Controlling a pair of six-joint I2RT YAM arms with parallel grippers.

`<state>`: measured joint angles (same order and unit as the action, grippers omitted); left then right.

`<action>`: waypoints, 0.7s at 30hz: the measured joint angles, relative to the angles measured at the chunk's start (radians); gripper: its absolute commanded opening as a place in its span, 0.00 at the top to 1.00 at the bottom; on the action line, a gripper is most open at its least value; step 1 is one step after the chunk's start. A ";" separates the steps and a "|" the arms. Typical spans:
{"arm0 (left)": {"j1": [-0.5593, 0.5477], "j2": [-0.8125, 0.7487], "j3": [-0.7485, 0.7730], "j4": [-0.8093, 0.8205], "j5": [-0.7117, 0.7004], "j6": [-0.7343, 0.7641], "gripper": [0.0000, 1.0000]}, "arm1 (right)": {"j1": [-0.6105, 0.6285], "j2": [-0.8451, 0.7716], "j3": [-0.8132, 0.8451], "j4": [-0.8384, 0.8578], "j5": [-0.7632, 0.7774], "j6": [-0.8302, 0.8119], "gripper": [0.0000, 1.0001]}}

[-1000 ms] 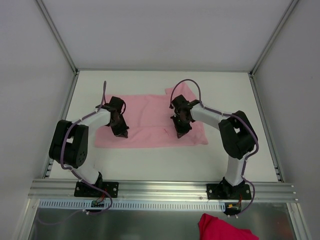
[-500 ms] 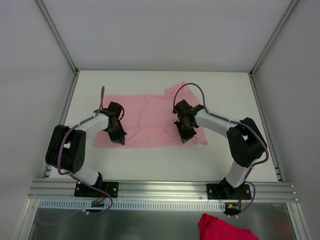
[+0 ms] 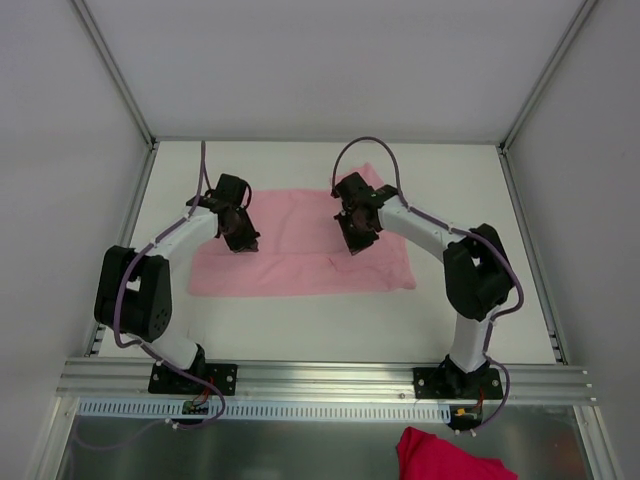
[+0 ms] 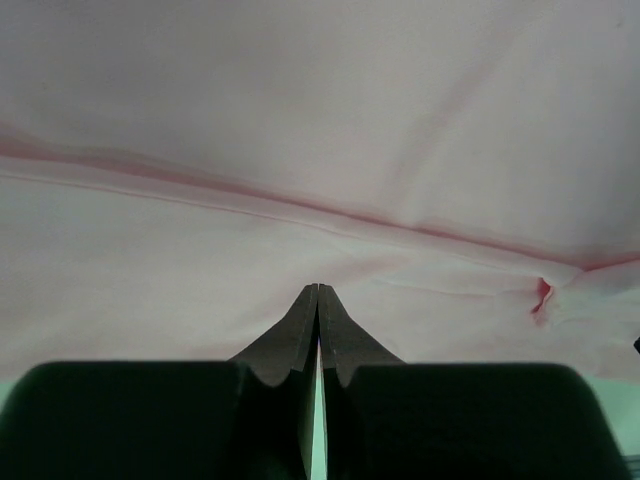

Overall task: Fold and stack the t-shirts
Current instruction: Fold the flattened tshirt in 1/3 of the way

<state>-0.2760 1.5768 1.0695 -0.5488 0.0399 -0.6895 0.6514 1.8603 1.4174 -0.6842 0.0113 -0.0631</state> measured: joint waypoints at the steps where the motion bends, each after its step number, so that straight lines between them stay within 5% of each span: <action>1: 0.000 0.012 0.008 0.005 -0.001 0.000 1.00 | 0.000 0.014 0.022 -0.001 0.002 -0.002 0.99; 11: 0.000 0.129 -0.003 0.047 -0.002 0.002 1.00 | -0.009 0.183 0.069 0.021 -0.007 -0.007 0.99; 21: 0.000 0.140 -0.031 0.065 -0.002 0.002 1.00 | -0.014 0.151 0.015 0.092 -0.023 0.000 0.99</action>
<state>-0.2760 1.7172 1.0382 -0.4835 0.0383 -0.6880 0.6369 2.0117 1.4326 -0.5926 -0.0120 -0.0635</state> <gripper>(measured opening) 0.006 0.015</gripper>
